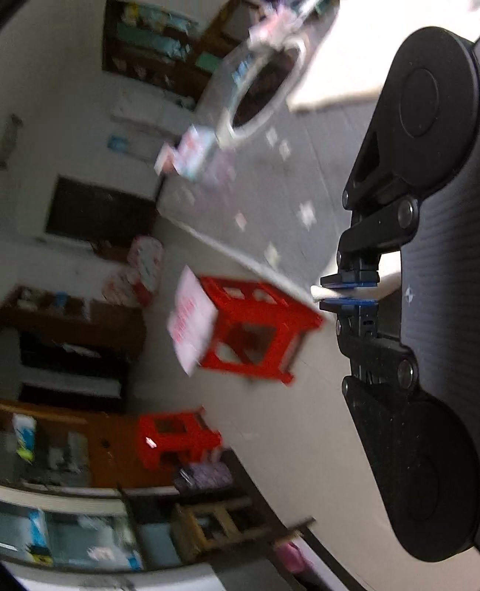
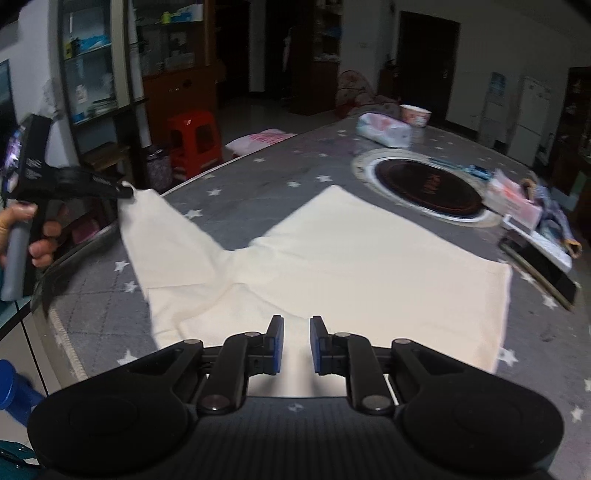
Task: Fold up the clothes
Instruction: 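Lift and fold the side edge across the shirt body with the left gripper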
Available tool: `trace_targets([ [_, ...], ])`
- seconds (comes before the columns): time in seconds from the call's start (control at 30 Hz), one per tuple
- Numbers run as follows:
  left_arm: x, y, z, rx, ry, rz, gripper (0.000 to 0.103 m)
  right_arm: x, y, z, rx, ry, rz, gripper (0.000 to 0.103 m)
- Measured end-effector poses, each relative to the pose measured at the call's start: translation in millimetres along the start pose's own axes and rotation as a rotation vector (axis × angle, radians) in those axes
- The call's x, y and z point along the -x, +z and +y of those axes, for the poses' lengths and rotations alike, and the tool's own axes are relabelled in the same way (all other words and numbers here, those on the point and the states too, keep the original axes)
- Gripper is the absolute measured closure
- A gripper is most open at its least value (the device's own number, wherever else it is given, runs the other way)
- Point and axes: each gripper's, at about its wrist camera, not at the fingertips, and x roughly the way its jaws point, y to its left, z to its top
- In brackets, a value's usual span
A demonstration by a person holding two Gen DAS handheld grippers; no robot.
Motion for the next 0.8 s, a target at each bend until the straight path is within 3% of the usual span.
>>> trace_targets([
  [0.27, 78, 17, -97, -0.141, -0.338, -0.100, 0.097, 26, -21, -37, -0.082, -0.075, -0.033, 0.088],
  [0.43, 101, -2, -168, -0.266, -0.544, -0.093, 0.097, 35, -35, -56, -0.140, -0.109, -0.039, 0.088],
  [0.63, 93, -43, -219, -0.400, -0.661, 0.025, 0.094, 46, -52, -79, -0.209, -0.150, -0.047, 0.088],
  [0.8, 87, -70, -238, -0.504, -0.700, 0.104, 0.074, 49, -58, -86, -0.231, -0.164, -0.039, 0.088],
])
